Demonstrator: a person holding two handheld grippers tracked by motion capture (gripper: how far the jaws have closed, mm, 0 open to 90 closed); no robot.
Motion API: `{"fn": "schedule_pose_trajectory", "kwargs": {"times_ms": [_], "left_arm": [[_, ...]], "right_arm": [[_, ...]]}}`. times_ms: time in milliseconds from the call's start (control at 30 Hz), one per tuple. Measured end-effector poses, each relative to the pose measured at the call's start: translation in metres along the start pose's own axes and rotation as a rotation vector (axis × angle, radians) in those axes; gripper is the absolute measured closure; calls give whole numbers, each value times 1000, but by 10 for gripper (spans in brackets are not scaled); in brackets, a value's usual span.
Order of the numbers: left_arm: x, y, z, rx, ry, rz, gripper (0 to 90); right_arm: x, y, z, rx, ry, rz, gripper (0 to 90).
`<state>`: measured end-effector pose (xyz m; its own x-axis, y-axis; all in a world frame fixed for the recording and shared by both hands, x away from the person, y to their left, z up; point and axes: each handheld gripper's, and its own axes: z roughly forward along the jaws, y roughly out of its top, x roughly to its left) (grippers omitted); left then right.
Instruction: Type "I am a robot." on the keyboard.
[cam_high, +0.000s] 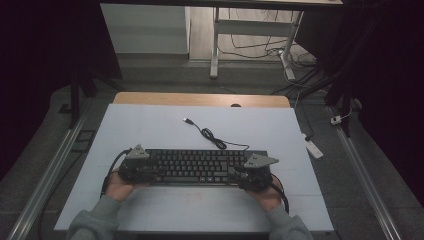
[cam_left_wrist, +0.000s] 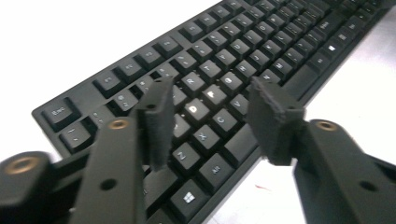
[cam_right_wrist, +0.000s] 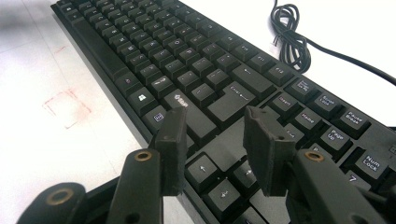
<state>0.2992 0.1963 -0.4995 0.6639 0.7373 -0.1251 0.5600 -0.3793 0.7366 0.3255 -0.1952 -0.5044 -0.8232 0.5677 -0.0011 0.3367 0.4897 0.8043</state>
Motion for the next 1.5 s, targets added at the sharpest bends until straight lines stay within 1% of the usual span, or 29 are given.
{"fn": "schedule_pose_trajectory", "kwargs": {"times_ms": [167,267,333,433,533,633,867,1333,1400,1433,1467,1500], "left_arm": [[-4,1,4,18,-30,30,718],[-8,1,9,38,-45,47,826],[-12,1,13,53,-45,71,879],[-16,1,18,69,-48,86,888],[-19,0,23,81,-54,92,888],[-22,0,28,95,-58,110,888],[-28,0,35,114,-49,128,888],[-30,0,38,115,-54,133,888],[-30,-1,39,130,-45,126,888],[-29,-1,40,123,-47,113,888],[-28,-1,39,124,-50,108,888],[-29,-1,39,124,-41,112,888]], "right_arm": [[-1,0,0,1,-2,2,596],[-1,0,0,5,-4,2,595],[-1,0,0,3,-5,2,595],[0,0,1,9,-8,0,592],[0,0,2,10,-7,-4,592],[0,-1,2,12,-8,-3,592],[0,-1,2,14,-10,-5,591],[0,-1,2,17,-12,-8,591],[0,-1,2,17,-12,-6,591],[0,-1,2,17,-13,-7,590],[0,-1,2,17,-12,-8,590],[0,-1,2,17,-12,-9,590]]}}
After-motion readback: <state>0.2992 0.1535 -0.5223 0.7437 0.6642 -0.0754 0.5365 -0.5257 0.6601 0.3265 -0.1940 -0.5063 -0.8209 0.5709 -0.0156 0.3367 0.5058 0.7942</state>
